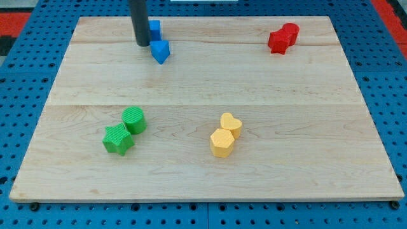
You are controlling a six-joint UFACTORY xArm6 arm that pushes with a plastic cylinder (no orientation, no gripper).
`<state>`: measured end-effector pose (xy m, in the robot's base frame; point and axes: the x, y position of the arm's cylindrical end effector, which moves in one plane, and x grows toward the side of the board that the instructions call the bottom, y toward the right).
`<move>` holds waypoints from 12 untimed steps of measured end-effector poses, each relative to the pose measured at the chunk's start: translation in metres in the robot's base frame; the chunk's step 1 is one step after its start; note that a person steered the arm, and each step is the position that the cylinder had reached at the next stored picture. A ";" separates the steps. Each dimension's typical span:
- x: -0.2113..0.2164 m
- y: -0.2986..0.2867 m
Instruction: Move the blue triangle to the left side of the red star
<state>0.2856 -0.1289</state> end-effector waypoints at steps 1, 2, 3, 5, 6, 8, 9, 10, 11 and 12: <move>0.036 0.004; 0.043 0.024; 0.004 0.072; -0.011 0.047; -0.038 0.049; -0.053 0.074; -0.053 0.119; -0.053 0.165; -0.041 0.146; -0.033 0.148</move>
<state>0.2529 0.0189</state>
